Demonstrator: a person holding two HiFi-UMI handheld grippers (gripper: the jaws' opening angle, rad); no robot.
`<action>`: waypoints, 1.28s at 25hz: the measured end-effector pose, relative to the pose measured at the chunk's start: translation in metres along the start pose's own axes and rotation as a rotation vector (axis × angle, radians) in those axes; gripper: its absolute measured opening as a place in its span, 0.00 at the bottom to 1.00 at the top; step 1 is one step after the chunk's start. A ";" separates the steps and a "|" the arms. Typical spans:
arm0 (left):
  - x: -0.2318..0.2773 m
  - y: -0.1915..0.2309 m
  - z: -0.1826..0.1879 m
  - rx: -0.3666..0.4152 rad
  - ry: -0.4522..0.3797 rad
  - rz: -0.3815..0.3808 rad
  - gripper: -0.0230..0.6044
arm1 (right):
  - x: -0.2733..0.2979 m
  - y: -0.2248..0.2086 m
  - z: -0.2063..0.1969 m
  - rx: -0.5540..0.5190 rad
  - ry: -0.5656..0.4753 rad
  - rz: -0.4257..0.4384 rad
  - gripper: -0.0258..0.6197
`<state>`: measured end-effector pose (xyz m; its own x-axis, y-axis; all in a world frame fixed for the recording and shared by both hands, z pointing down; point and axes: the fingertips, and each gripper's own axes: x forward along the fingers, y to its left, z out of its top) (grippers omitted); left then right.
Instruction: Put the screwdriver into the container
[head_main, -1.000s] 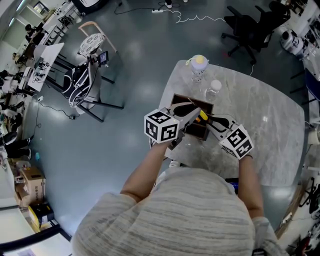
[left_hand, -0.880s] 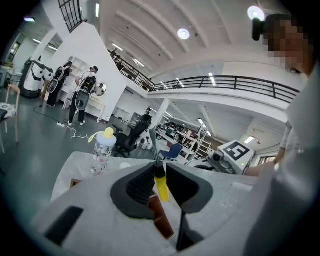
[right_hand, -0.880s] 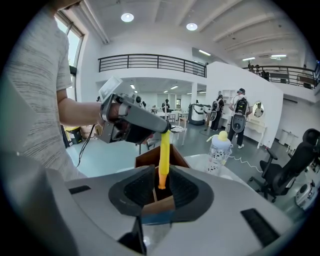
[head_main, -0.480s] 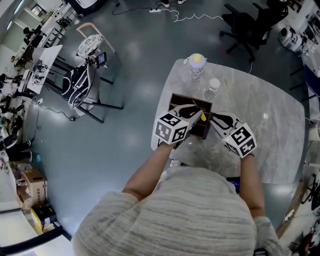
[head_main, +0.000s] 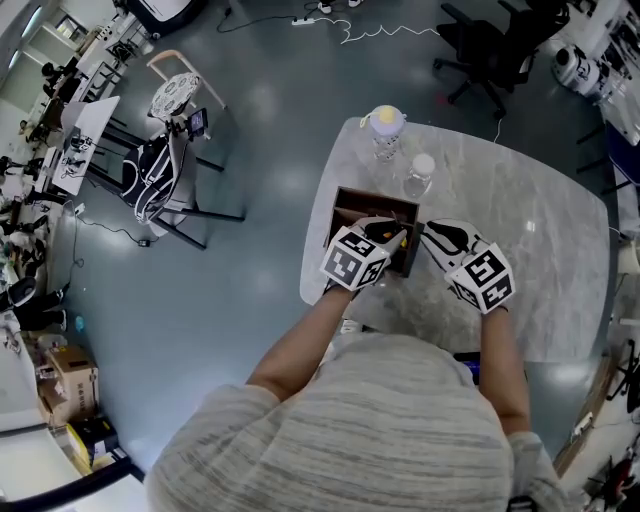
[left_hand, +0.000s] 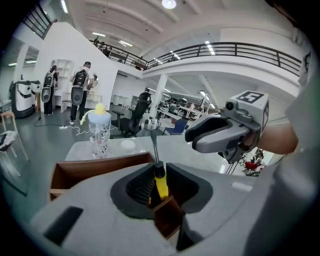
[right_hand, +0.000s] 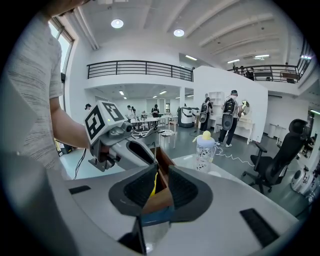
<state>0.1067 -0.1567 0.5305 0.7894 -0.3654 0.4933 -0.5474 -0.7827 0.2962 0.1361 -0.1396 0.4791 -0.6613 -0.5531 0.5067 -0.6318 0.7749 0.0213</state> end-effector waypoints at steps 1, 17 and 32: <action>0.002 0.001 -0.002 -0.002 0.007 0.003 0.16 | -0.001 -0.001 0.000 0.003 -0.002 -0.003 0.14; 0.006 -0.003 -0.001 0.060 0.015 0.033 0.19 | -0.007 -0.004 0.003 0.037 -0.031 -0.012 0.14; -0.018 -0.002 0.038 0.088 -0.105 0.061 0.20 | -0.011 -0.001 0.013 0.043 -0.068 -0.017 0.14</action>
<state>0.1043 -0.1679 0.4901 0.7828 -0.4606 0.4185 -0.5724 -0.7968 0.1936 0.1388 -0.1378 0.4623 -0.6756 -0.5864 0.4469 -0.6585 0.7525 -0.0082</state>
